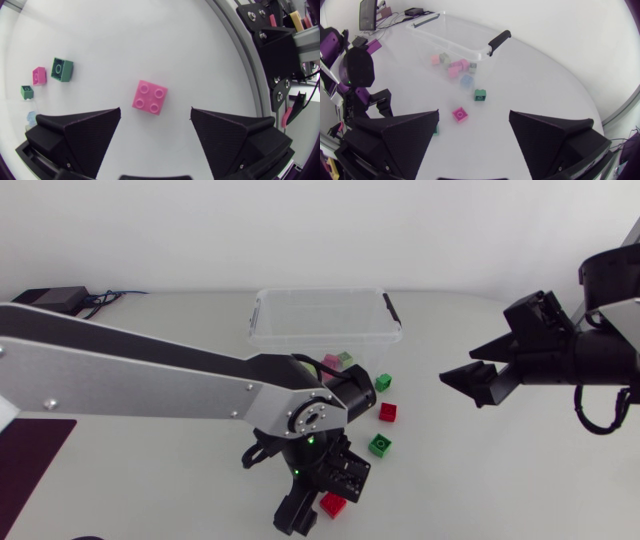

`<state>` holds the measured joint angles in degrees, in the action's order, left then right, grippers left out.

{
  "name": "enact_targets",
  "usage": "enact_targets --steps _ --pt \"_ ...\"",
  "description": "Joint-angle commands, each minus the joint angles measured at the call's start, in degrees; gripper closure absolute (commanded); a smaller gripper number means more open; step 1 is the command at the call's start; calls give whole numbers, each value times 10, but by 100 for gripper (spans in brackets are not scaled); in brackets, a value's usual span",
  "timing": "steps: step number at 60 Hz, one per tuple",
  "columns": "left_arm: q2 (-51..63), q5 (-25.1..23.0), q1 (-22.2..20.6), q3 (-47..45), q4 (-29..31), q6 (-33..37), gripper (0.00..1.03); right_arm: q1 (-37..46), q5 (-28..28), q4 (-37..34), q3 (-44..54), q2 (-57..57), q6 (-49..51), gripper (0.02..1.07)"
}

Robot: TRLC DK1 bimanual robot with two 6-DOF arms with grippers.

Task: Pick up the duplo bricks and place them in the container

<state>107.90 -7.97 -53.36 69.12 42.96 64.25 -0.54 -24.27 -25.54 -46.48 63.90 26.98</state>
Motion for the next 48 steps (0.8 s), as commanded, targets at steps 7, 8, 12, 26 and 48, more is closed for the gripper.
enact_targets --steps 7,8,12,26,48 --pt "44 13 -14 53 42 24 10 25 -7 -22 71 -63 33 6" --pt "47 13 -15 58 47 23 10 28 -7 -24 75 -70 33 6" --pt "61 13 -19 76 64 20 12 41 -14 -34 94 -98 41 6" --pt "93 31 -35 102 90 4 37 89 -33 -66 115 -130 78 7" --pt "117 49 -47 116 94 -18 61 116 -48 -89 128 -158 102 7"
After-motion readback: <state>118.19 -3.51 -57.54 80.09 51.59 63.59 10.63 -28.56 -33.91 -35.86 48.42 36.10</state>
